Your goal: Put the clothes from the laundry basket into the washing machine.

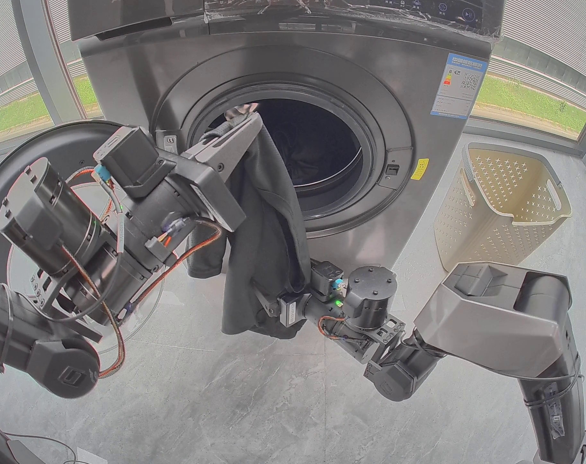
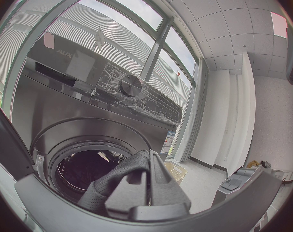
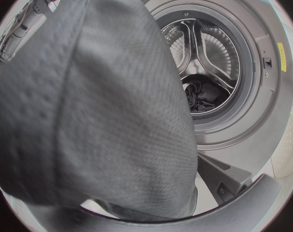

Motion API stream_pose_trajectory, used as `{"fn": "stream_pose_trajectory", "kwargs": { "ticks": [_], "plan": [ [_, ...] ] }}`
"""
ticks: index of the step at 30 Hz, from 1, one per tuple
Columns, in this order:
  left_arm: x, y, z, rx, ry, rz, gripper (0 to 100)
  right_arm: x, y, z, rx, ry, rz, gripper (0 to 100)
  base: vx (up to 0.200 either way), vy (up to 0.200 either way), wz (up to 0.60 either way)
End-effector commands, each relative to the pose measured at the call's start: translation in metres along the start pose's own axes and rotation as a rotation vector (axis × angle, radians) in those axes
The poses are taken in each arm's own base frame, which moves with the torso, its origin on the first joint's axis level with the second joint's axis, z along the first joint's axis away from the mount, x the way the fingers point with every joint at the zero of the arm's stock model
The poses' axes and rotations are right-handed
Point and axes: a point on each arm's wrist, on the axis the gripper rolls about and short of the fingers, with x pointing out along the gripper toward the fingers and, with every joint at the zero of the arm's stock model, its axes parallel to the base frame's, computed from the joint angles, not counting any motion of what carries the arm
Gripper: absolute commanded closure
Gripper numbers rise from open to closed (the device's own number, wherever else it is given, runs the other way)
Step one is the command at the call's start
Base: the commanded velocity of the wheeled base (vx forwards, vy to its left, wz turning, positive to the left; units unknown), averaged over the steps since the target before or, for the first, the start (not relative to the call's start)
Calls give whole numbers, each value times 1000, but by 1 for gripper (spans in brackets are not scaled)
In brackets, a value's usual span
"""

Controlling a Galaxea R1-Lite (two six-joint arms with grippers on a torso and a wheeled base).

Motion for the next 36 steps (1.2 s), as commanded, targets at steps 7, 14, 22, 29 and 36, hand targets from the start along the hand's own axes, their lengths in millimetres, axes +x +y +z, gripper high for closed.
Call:
{"fn": "stream_pose_trajectory", "kwargs": {
  "ticks": [7, 14, 22, 29, 36],
  "plan": [
    [0, -2, 2, -3, -14, -5, 100, 21, 2, -20, 6, -29, 3, 0, 0, 0, 0],
    [1, -3, 5, -2, -27, -10, 100, 34, 4, -17, 14, -78, 0, 0, 0, 0, 0],
    [3, -3, 15, -2, -72, -11, 100, 43, 5, -23, 18, -102, -15, 100, 0, 0, 0],
    [4, -3, 25, -16, -106, -3, 100, 47, 3, -18, 25, -130, -25, 100, 0, 0, 0],
    [4, 1, 25, -21, -104, 19, 100, 44, -4, -15, 26, -136, -40, 100, 0, 0, 0]
  ]
}}
